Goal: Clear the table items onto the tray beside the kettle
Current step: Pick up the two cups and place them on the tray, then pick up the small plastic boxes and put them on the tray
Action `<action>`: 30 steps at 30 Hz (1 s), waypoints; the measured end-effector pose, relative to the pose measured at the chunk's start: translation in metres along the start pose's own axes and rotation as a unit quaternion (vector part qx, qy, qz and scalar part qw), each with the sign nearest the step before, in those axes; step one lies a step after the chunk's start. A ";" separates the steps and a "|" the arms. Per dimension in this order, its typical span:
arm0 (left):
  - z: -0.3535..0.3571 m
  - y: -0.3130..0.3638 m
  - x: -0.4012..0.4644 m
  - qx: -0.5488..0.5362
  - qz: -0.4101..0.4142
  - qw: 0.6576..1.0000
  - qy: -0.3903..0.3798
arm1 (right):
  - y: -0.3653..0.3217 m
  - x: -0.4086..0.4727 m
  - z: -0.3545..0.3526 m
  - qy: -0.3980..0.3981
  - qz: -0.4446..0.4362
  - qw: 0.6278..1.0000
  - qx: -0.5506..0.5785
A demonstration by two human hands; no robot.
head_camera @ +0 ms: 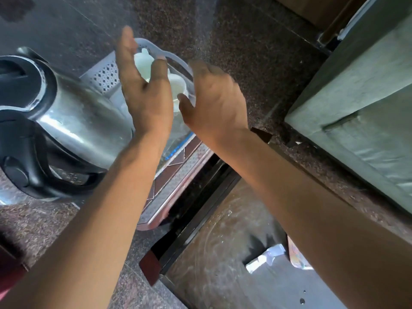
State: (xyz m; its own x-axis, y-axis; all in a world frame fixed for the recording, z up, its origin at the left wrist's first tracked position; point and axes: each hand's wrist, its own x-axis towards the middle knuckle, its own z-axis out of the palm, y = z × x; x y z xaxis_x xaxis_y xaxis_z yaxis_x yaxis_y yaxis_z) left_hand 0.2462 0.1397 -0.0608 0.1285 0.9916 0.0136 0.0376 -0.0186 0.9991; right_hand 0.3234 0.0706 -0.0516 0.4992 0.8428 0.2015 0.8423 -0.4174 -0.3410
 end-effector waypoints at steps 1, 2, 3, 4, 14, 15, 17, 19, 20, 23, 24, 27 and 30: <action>0.000 0.005 -0.015 0.005 0.016 1.000 -0.023 | 0.003 -0.009 -0.009 0.014 -0.002 1.000 0.017; 0.000 0.009 -0.031 0.017 0.030 0.998 -0.046 | 0.008 -0.020 -0.018 0.030 -0.004 0.999 0.037; 0.000 0.012 -0.048 0.036 0.041 0.996 -0.065 | 0.014 -0.032 -0.027 0.048 -0.001 0.997 0.061; -0.001 0.014 -0.065 0.056 0.050 0.994 -0.082 | 0.022 -0.044 -0.036 0.069 0.008 0.994 0.084; 0.022 0.016 -0.224 0.050 0.058 0.965 -0.252 | 0.120 -0.204 -0.111 0.109 0.163 0.974 0.112; 0.028 0.016 -0.239 0.045 0.055 0.960 -0.272 | 0.129 -0.221 -0.119 0.110 0.174 0.973 0.101; 0.039 0.017 -0.269 0.037 0.050 0.946 -0.317 | 0.146 -0.254 -0.133 0.115 0.195 0.970 0.084; 0.049 0.018 -0.299 0.039 0.049 0.930 -0.362 | 0.163 -0.286 -0.147 0.116 0.220 0.966 0.070; 0.054 0.019 -0.313 0.041 0.047 0.922 -0.381 | 0.172 -0.302 -0.153 0.114 0.232 0.964 0.063; 0.068 0.021 -0.356 0.047 0.040 0.901 -0.429 | 0.198 -0.353 -0.170 0.121 0.260 0.957 0.045; 0.073 0.020 -0.371 0.042 0.035 0.895 -0.443 | 0.207 -0.369 -0.175 0.130 0.268 0.954 0.041; 0.084 0.016 -0.419 0.036 0.019 0.874 -0.485 | 0.232 -0.420 -0.187 0.163 0.291 0.942 0.038; 0.091 0.006 -0.464 0.048 0.027 0.856 -0.514 | 0.258 -0.473 -0.192 0.156 0.336 0.925 0.088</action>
State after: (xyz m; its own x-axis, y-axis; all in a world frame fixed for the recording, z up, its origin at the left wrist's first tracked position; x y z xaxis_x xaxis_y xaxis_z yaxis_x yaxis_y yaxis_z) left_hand 0.2773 -0.3318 -0.0649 0.9352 0.3527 -0.0315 0.0785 -0.1197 0.9897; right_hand 0.3434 -0.5009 -0.0583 0.9551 0.2631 0.1363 0.2891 -0.7262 -0.6237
